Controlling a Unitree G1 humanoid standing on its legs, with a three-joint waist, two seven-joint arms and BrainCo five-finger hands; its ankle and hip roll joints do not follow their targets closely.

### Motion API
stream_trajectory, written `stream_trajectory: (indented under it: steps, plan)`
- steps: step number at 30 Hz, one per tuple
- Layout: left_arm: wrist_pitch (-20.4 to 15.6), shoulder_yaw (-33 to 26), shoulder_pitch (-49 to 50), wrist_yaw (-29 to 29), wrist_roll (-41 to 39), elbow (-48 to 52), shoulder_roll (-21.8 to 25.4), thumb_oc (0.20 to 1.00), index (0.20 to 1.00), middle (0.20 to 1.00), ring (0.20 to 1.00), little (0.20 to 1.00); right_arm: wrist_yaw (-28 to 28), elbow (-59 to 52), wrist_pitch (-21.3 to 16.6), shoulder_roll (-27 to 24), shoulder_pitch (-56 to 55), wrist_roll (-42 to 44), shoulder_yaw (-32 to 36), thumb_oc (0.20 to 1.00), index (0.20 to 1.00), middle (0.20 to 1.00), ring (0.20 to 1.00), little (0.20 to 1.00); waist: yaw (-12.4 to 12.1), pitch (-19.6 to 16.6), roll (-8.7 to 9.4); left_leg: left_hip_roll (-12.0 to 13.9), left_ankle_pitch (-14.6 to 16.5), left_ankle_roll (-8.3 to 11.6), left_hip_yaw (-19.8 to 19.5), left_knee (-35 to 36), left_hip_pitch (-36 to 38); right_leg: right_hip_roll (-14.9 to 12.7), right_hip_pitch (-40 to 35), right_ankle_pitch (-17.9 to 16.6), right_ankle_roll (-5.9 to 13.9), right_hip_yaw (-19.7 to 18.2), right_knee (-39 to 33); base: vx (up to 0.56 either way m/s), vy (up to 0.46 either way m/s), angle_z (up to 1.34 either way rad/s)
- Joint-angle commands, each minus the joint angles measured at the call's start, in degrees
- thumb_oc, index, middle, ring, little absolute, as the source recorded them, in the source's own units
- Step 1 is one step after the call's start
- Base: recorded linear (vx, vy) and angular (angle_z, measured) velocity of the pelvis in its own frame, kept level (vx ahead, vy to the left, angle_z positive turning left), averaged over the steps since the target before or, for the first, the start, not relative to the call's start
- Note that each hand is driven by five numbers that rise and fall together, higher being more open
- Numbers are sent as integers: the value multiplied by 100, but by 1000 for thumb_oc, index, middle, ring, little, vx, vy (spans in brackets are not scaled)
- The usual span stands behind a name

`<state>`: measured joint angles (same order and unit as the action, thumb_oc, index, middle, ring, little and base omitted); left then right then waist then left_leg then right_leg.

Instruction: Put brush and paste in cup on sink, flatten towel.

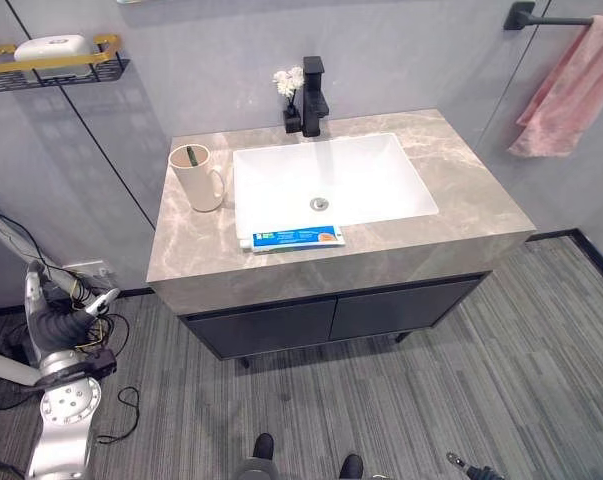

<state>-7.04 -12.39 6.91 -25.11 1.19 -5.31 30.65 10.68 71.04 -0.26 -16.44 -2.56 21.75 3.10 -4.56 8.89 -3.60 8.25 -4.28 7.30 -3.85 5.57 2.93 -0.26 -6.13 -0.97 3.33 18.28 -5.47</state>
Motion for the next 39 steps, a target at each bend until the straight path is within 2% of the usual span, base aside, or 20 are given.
stream_trajectory:
  steps: [1,6,9,13,24,39]
  plan:
    - [-6,92,-224,93,637,-117,362,1000,1000,1000,1000,1000,-138,-4,-87,162,277,-1,-270,1000,1000,1000,1000,1000,105,-57,326,122,637,213,171,-57,75,-589,-145,445,615,-95,47,24,55,-18]
    - [25,544,-376,481,1075,-160,734,1000,1000,1000,1000,1000,-292,-13,-6,116,264,-134,-341,1000,1000,1000,1000,1000,203,-132,334,111,778,168,446,-57,248,-671,-131,374,685,-308,47,42,64,-35]
    - [173,747,-496,629,1599,-158,1090,1000,1000,1000,1000,1000,-332,30,28,75,237,-172,-305,1000,1000,1000,1000,1000,254,-151,337,84,813,146,498,-57,289,-695,-145,365,705,-349,47,32,44,-19]
    - [200,840,-595,757,1885,-42,1245,1000,1000,1000,1000,1000,-399,113,109,53,184,-315,-326,1000,1000,1000,1000,1000,301,-160,332,51,858,115,542,-57,318,-744,-132,348,744,-392,47,17,37,-4]
    - [187,920,-797,864,1882,-77,1301,1000,1000,1000,1000,1000,-541,68,143,134,105,-505,-495,1000,1000,1000,1000,1000,420,-181,307,-33,932,40,762,-57,323,-856,39,259,828,-612,47,8,34,-12]
    - [201,1102,-1191,887,1642,-343,1330,1000,1000,1000,1000,1000,-511,-26,107,191,73,-361,-393,1000,1000,1000,1000,1000,643,-103,260,-124,980,-64,1117,-57,252,-973,410,85,953,-1004,47,-11,25,-16]
